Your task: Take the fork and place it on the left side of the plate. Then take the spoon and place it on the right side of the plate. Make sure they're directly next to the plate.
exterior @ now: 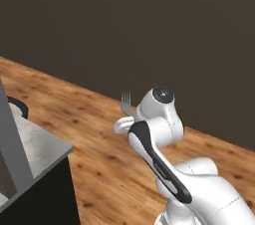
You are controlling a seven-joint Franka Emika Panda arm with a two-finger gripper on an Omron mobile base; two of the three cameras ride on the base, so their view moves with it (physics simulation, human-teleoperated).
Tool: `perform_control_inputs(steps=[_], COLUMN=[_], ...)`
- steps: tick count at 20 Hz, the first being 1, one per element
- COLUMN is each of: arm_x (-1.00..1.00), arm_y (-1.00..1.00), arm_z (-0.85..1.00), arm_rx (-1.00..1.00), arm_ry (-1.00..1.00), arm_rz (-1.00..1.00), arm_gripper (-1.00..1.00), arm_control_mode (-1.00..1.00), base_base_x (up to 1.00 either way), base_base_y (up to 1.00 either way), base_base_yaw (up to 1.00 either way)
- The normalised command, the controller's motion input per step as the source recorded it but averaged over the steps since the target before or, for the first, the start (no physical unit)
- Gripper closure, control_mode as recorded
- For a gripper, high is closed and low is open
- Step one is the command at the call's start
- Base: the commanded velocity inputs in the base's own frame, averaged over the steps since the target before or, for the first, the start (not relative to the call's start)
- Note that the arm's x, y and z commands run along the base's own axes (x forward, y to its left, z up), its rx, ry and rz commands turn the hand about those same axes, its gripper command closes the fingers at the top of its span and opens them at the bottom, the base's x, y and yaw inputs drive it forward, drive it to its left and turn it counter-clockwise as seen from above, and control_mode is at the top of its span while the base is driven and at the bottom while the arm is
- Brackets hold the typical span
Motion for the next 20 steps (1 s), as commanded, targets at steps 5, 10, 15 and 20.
perform_control_inputs(steps=[5,10,15,20], arm_x=[0.00,0.00,0.00,0.00], arm_y=[0.00,0.00,0.00,0.00], arm_z=[0.00,0.00,0.00,0.00], arm_rx=[0.00,0.00,0.00,0.00], arm_ry=[0.00,0.00,0.00,0.00], arm_rz=[0.00,0.00,0.00,0.00], arm_gripper=[1.00,1.00,1.00,1.00], arm_control_mode=[1.00,1.00,1.00,1.00], base_base_x=[0.64,0.62,0.63,0.68], base_base_y=[-0.27,-0.15,-0.18,-0.34], base_base_yaw=[0.48,0.54,0.54,0.48])
